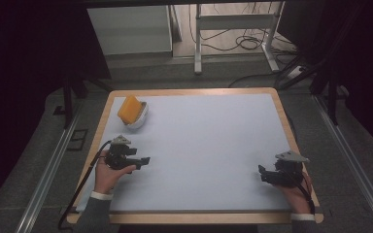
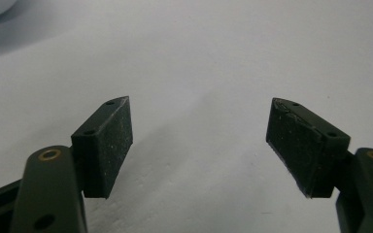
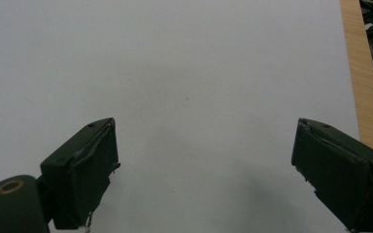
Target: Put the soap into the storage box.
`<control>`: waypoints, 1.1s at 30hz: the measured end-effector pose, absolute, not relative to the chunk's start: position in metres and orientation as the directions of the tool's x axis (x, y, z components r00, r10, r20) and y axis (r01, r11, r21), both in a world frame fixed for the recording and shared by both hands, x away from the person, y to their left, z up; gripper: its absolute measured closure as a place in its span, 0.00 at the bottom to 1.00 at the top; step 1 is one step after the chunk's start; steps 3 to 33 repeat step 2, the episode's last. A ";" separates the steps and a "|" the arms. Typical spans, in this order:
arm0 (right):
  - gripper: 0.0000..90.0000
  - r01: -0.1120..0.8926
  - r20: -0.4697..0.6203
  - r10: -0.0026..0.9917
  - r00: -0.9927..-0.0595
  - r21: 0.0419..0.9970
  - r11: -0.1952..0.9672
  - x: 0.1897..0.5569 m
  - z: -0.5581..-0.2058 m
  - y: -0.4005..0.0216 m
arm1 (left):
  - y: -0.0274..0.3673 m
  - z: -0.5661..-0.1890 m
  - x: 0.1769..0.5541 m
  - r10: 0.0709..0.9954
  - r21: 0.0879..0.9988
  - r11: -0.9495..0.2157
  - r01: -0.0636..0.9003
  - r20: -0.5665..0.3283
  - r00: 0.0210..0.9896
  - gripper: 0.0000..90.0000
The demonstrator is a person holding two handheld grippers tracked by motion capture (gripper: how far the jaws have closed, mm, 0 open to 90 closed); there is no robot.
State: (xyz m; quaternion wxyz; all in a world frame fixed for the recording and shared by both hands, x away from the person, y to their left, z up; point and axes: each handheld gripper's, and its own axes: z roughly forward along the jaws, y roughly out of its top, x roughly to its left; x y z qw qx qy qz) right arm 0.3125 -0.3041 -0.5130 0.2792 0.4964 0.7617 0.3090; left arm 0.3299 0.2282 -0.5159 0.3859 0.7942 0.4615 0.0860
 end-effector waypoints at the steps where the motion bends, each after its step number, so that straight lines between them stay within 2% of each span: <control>1: 0.11 0.584 -0.119 0.929 -0.351 0.748 0.316 0.312 -0.513 -0.304 | 0.228 -0.516 0.329 0.801 0.693 -0.273 0.667 -0.220 0.557 0.28; 33: 0.11 0.579 -0.118 0.926 -0.359 0.750 0.320 0.313 -0.513 -0.303 | 0.228 -0.517 0.329 0.803 0.694 -0.269 0.668 -0.221 0.553 0.28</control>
